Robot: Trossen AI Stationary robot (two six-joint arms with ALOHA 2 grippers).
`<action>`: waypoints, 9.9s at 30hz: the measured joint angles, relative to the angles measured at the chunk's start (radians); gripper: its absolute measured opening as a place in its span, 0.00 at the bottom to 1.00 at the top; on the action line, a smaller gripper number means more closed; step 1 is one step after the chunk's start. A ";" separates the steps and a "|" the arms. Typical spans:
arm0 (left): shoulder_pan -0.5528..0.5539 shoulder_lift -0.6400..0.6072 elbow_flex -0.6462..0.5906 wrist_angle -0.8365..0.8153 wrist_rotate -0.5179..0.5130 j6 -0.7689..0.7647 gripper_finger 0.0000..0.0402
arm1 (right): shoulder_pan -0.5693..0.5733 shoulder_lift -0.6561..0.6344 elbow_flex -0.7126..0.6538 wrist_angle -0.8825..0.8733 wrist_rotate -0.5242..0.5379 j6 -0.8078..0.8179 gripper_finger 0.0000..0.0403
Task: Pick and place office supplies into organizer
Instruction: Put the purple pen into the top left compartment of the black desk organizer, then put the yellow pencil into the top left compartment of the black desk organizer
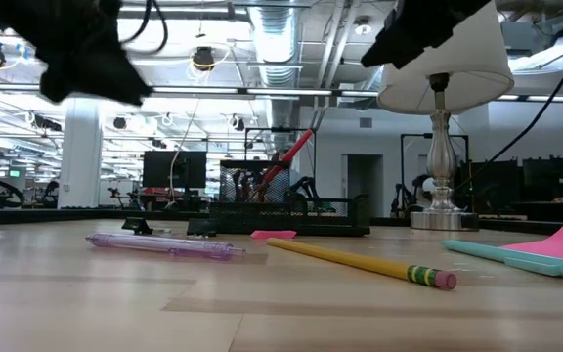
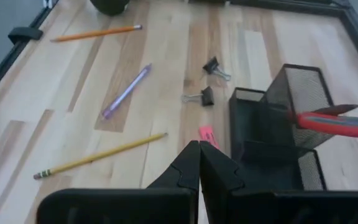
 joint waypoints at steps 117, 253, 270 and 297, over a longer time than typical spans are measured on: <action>0.104 1.156 -0.290 1.937 0.658 0.941 0.26 | 0.008 0.085 0.000 0.009 -0.001 0.007 0.00; -0.013 0.387 0.374 -0.571 0.657 -0.077 0.24 | 0.466 0.214 0.000 -0.051 -0.079 -0.092 0.00; -0.002 0.387 0.364 -0.611 0.944 -0.269 0.24 | 0.433 0.215 0.000 -0.060 -0.080 -0.106 0.00; -0.186 0.430 0.365 -0.613 0.886 -1.299 0.24 | 0.436 0.215 0.000 -0.220 -0.081 0.052 0.00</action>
